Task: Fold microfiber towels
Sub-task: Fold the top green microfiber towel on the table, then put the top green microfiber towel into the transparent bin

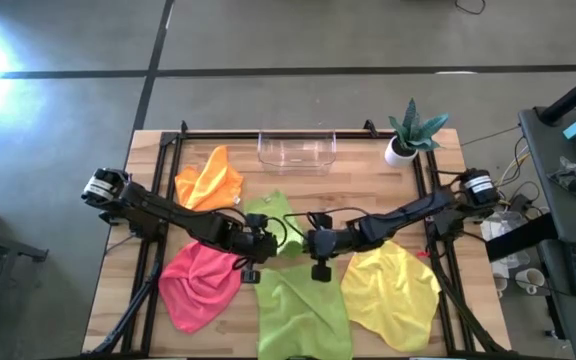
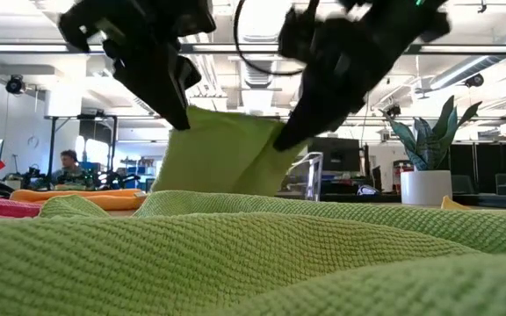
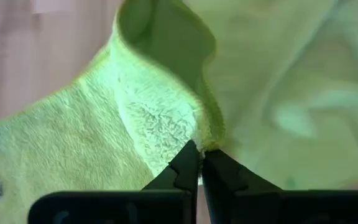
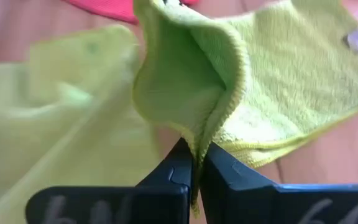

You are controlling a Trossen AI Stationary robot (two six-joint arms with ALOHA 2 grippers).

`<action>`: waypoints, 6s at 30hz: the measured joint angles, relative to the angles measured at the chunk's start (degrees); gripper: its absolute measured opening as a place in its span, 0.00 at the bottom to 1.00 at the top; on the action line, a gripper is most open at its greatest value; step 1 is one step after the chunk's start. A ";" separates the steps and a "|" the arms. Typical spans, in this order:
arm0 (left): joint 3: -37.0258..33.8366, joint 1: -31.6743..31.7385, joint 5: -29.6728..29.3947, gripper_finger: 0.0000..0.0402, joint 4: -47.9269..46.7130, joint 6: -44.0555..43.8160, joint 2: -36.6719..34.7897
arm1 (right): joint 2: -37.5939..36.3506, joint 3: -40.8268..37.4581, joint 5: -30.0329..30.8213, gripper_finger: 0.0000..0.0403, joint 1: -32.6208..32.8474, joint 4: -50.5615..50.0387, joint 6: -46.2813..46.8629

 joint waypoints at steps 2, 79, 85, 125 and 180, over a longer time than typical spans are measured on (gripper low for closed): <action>0.60 -0.37 2.47 0.00 -0.47 -0.42 -0.04 | -1.69 0.00 -0.08 0.02 1.13 -1.78 2.53; 5.77 13.46 -6.39 0.29 -20.68 -5.76 3.45 | 4.38 20.29 10.22 0.36 -11.47 -41.39 5.72; 4.62 11.12 1.73 0.29 -21.29 -10.52 -0.18 | -2.77 17.22 9.53 0.36 -8.99 -46.81 4.16; 0.07 -4.83 -15.50 0.29 0.01 -8.33 13.55 | 11.74 8.52 3.99 0.54 -0.47 -11.94 -15.12; 7.92 2.88 -6.60 0.00 -1.24 3.11 6.71 | 5.32 20.92 4.84 0.02 -2.20 -37.26 0.74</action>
